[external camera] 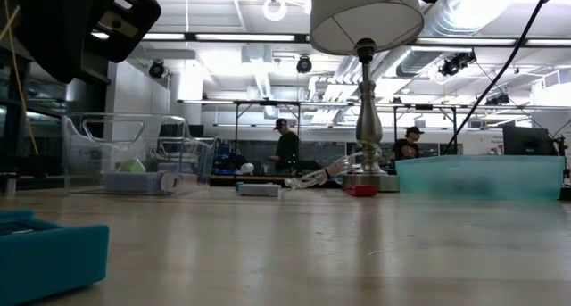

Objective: Pick & Place Office items
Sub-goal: Put the bottom light blue mini digital clock into the light blue bin

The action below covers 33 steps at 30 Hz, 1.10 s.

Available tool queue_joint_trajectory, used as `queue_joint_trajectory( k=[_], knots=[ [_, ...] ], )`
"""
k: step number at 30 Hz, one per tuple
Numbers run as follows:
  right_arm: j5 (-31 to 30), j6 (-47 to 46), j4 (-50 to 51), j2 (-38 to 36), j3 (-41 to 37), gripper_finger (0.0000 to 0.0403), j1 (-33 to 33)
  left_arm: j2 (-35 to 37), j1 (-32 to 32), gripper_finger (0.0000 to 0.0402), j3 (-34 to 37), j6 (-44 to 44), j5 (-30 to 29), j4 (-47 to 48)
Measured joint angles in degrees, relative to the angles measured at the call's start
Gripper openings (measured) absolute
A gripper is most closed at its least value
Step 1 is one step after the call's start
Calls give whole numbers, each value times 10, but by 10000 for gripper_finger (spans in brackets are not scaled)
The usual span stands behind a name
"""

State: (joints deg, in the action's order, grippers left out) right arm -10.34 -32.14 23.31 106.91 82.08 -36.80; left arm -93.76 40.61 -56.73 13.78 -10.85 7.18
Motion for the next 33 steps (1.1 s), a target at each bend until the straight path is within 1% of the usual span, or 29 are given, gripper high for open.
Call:
queue_joint_trajectory(
  k=[5, 11, 13, 17, 33],
  knots=[
    [-2, 0, 0, 0, 0, 9, 0, -8, 0, 182, 0, 0, -1, -4],
    [-1, 0, -1, 0, 0, 9, 0, -59, 0, 228, 0, -3, 0, -30],
    [-1, 0, -3, 0, 0, 9, -2, -72, 0, 236, 1, -4, 0, -32],
    [-1, -5, -4, 0, 0, 9, -7, -82, 0, 239, 1, -2, -1, -37],
    [-2, -11, -16, 0, 0, 9, -19, -84, 4, 239, 1, 0, -3, -48]
  ],
)
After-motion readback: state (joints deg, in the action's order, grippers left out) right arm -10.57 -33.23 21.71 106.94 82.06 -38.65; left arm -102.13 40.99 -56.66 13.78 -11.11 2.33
